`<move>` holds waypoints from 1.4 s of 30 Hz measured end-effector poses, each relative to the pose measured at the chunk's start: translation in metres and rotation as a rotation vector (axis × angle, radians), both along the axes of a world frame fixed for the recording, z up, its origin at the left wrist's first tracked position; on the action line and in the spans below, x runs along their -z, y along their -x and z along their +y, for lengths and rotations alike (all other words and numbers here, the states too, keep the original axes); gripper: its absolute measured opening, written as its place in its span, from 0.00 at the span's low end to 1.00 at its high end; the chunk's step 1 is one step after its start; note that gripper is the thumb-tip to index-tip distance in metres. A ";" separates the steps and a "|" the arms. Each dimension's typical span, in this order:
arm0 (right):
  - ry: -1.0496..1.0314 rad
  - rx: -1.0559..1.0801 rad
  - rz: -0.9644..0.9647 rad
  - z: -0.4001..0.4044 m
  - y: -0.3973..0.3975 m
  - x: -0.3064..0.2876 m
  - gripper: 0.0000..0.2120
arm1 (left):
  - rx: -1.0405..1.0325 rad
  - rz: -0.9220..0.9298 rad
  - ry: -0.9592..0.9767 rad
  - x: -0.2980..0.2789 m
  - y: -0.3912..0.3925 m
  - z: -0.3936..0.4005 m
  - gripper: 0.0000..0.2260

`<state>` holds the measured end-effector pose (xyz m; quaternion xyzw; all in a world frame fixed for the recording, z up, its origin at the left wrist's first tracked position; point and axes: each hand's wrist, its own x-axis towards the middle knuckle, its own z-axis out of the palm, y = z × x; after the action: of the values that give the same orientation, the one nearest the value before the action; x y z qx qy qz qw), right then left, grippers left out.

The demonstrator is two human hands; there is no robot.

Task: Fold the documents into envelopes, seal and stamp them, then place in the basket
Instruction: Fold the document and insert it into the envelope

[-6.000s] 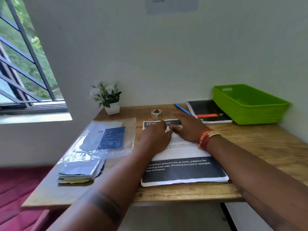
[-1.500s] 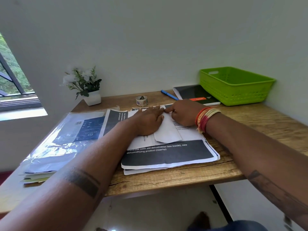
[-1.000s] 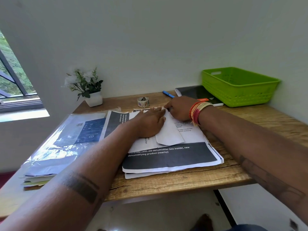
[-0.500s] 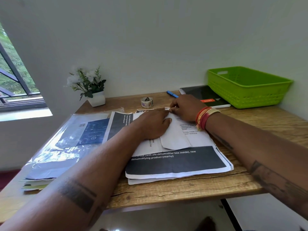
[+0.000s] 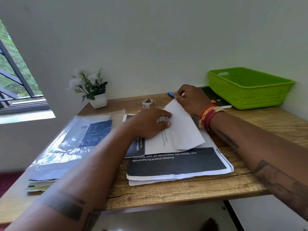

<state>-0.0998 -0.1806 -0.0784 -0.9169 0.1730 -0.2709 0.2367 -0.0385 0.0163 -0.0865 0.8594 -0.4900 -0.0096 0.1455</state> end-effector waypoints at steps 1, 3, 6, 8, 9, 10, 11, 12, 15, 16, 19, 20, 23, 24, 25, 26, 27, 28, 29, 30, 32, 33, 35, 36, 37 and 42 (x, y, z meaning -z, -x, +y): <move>-0.020 0.014 -0.008 -0.004 0.001 0.000 0.06 | 0.008 0.032 -0.027 -0.002 0.000 0.002 0.24; -0.069 0.027 0.002 -0.012 0.001 0.001 0.06 | 0.010 0.078 -0.074 -0.003 0.003 0.003 0.28; -0.173 0.022 0.033 -0.017 0.007 -0.002 0.07 | 0.005 0.104 -0.139 -0.001 0.007 -0.002 0.34; -0.316 -0.015 0.020 -0.016 0.012 -0.008 0.07 | 0.004 0.101 -0.154 0.002 0.008 -0.005 0.37; -0.423 -0.039 -0.005 -0.013 0.016 -0.010 0.07 | 0.006 0.094 -0.157 0.004 0.008 -0.006 0.37; -0.527 -0.061 -0.029 -0.010 0.019 -0.012 0.06 | 0.007 0.088 -0.157 0.005 0.007 -0.007 0.37; -0.604 -0.081 -0.045 -0.006 0.022 -0.012 0.06 | 0.010 0.082 -0.157 0.006 0.007 -0.008 0.37; -0.645 -0.100 -0.045 -0.003 0.022 -0.011 0.07 | 0.014 0.077 -0.162 0.007 0.007 -0.008 0.37; -0.592 -0.154 0.009 0.007 0.020 -0.005 0.06 | 0.021 0.060 -0.148 0.008 0.005 -0.009 0.37; -0.532 -0.170 0.046 0.010 0.019 -0.004 0.06 | 0.030 0.059 -0.135 0.009 0.004 -0.009 0.36; -0.482 -0.255 0.133 0.018 0.022 -0.003 0.07 | 0.086 0.071 -0.029 0.008 0.004 -0.008 0.26; -0.488 -0.287 0.153 0.019 0.023 -0.003 0.07 | 0.093 0.075 0.009 0.005 0.006 -0.006 0.22; -0.356 -0.313 0.209 0.020 0.021 0.000 0.09 | 0.061 0.045 0.063 -0.001 0.005 -0.001 0.13; -0.293 -0.314 0.225 0.019 0.020 0.001 0.09 | 0.039 0.032 0.067 -0.001 0.002 0.001 0.12; -0.230 -0.316 0.237 0.019 0.019 0.002 0.09 | 0.011 0.030 0.077 0.000 -0.001 0.003 0.12; -0.161 -0.313 0.250 0.019 0.019 0.002 0.10 | -0.029 0.036 0.083 0.002 -0.006 0.004 0.12; -0.094 -0.309 0.260 0.019 0.019 0.002 0.10 | -0.070 0.038 0.089 0.003 -0.010 0.005 0.12; -0.045 -0.309 0.270 0.020 0.020 0.002 0.11 | -0.111 0.025 0.094 0.003 -0.013 0.005 0.12; -0.016 -0.312 0.275 0.021 0.021 0.002 0.11 | -0.157 0.003 0.107 0.002 -0.014 0.005 0.12; 0.007 -0.316 0.282 0.021 0.021 0.002 0.11 | -0.201 -0.014 0.131 0.001 -0.015 0.005 0.13; 0.051 -0.322 0.291 0.023 0.020 0.003 0.11 | -0.299 -0.020 0.215 -0.001 -0.016 0.006 0.15; 0.069 -0.323 0.290 0.023 0.019 0.004 0.11 | -0.337 -0.014 0.258 -0.001 -0.017 0.006 0.15; 0.104 -0.317 0.278 0.023 0.017 0.006 0.11 | -0.358 0.017 0.304 -0.001 -0.018 0.006 0.16; 0.119 -0.313 0.271 0.024 0.017 0.007 0.10 | -0.343 0.032 0.294 0.000 -0.017 0.007 0.18; 0.128 -0.312 0.267 0.024 0.016 0.008 0.10 | -0.323 0.035 0.265 -0.001 -0.016 0.007 0.19; 0.169 -0.321 0.229 0.029 0.014 0.010 0.03 | -0.145 -0.049 0.035 0.009 -0.014 0.001 0.19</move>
<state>-0.1143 -0.1517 -0.0885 -0.9740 0.0273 -0.1374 0.1780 -0.0246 0.0169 -0.0959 0.8899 -0.4301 0.0307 0.1487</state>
